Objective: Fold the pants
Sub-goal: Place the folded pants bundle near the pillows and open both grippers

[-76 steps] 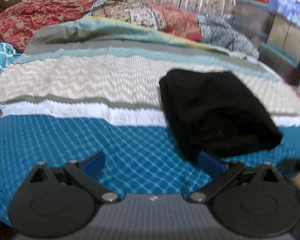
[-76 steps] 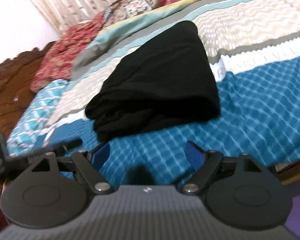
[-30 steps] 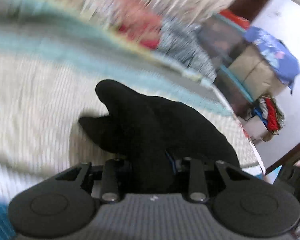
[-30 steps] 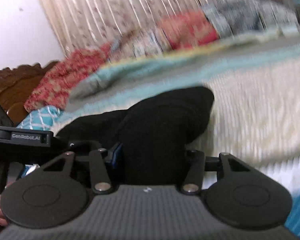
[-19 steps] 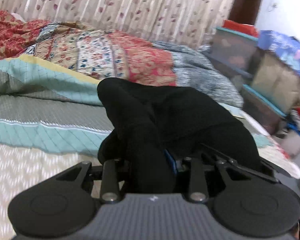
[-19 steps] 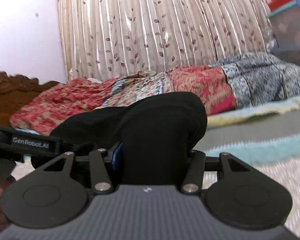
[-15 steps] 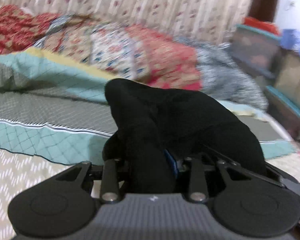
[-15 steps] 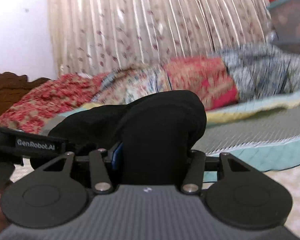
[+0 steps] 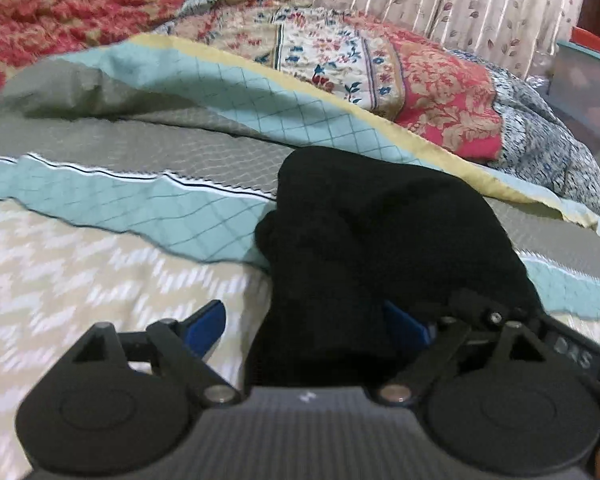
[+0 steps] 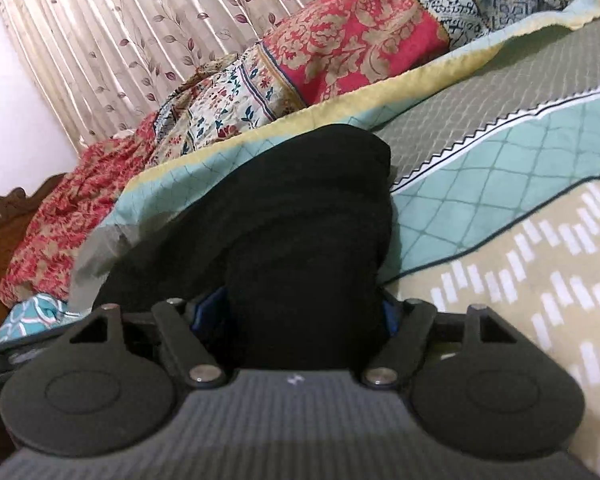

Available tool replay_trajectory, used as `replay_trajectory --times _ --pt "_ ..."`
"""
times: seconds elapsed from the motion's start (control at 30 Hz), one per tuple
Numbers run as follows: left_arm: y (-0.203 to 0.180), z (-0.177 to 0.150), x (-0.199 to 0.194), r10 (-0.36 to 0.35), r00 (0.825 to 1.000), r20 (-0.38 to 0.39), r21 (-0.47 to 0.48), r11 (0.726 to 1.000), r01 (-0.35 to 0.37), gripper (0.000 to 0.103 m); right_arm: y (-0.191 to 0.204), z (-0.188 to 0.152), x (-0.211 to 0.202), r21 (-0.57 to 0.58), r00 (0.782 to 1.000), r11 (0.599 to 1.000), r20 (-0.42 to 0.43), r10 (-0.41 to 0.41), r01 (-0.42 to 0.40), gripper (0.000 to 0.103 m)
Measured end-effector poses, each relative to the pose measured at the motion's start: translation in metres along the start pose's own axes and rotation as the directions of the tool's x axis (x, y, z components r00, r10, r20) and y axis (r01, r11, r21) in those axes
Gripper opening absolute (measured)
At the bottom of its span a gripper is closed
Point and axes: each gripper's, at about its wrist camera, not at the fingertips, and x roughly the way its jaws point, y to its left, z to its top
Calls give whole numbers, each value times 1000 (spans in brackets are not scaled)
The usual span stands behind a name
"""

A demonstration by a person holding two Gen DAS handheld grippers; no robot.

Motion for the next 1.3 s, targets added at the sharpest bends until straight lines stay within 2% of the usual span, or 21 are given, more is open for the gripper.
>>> replay_trajectory --times 0.1,0.3,0.43,0.6,0.7,0.93,1.07,1.2,1.3 --pt "-6 -10 -27 16 1000 -16 43 999 -15 91 -3 -16 -17 35 1000 999 -5 -1 1 78" --pt "-13 -54 -75 44 996 -78 80 996 -38 91 14 -45 -56 45 998 998 -54 -35 38 79" --pt "-13 -89 -103 88 986 -145 93 993 -75 91 31 -60 -79 -4 991 997 -110 -73 73 79" --pt "2 -129 -132 101 971 -218 65 994 -89 91 51 -93 -115 -110 984 989 -130 -118 104 79" --pt "2 -152 -152 127 969 -212 113 988 -105 93 58 -113 -142 -152 981 981 -130 -143 122 79" --pt "-4 -192 -193 179 963 -199 168 975 -147 98 66 -141 -188 -131 979 982 -135 -150 133 79" --pt "-5 -203 -210 197 962 -188 175 971 -164 100 59 -148 -212 -24 984 989 -104 -146 144 78" --pt "-2 -206 -216 202 961 -187 163 971 -172 103 64 -155 -221 -19 982 984 -64 -176 176 78" --pt "-2 -208 -217 202 961 -188 154 973 -175 103 68 -159 -219 -24 979 981 -64 -195 194 78"
